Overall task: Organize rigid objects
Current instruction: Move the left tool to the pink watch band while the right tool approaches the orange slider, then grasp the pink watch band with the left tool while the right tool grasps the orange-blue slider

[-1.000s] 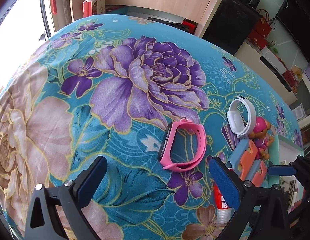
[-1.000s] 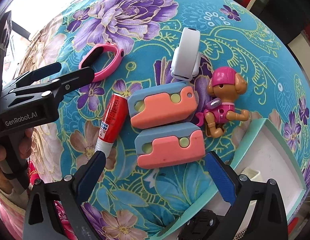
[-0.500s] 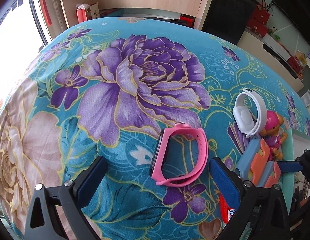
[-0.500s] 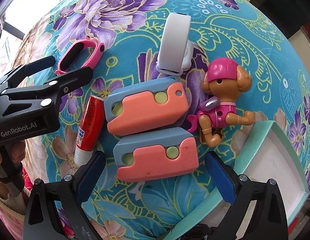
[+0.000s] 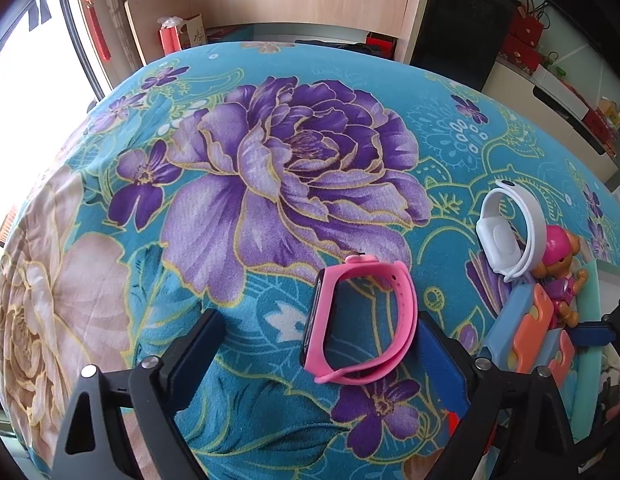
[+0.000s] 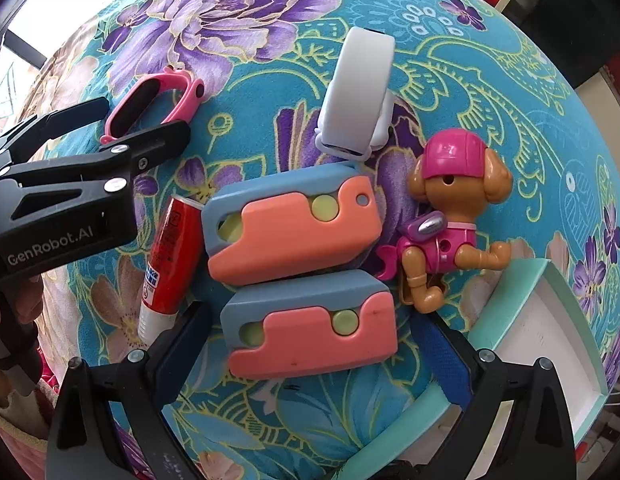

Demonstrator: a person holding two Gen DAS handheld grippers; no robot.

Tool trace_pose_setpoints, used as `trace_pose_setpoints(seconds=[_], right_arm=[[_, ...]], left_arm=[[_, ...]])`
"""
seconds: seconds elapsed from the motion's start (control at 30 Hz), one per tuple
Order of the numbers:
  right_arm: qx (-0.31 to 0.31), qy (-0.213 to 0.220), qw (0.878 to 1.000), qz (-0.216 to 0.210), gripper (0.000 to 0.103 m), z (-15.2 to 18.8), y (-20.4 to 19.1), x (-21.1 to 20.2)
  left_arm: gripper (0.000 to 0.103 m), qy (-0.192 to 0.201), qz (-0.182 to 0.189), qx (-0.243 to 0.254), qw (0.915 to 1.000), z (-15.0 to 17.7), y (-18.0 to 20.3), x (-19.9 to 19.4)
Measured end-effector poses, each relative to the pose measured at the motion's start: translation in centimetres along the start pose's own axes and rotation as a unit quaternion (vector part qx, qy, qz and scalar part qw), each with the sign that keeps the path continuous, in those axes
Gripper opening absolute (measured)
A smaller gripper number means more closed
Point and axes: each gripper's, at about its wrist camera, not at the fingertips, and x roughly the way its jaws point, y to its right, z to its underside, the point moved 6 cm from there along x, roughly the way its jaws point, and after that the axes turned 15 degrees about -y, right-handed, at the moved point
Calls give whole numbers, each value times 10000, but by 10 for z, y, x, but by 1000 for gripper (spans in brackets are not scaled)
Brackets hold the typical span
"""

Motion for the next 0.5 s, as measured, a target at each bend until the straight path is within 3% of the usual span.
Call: trace_pose_setpoints(seconds=[0.2, 0.43, 0.5], right_arm=[[2, 12, 10000, 38, 100, 2, -2, 1], [-2, 18, 10000, 39, 100, 10, -6, -7], [-1, 21, 10000, 56, 100, 11, -7, -8]], left_arm=[[77, 81, 90, 137, 9998, 2, 6, -6], [73, 94, 111, 166, 9998, 2, 6, -6], [67, 110, 136, 183, 9997, 3, 6, -6]])
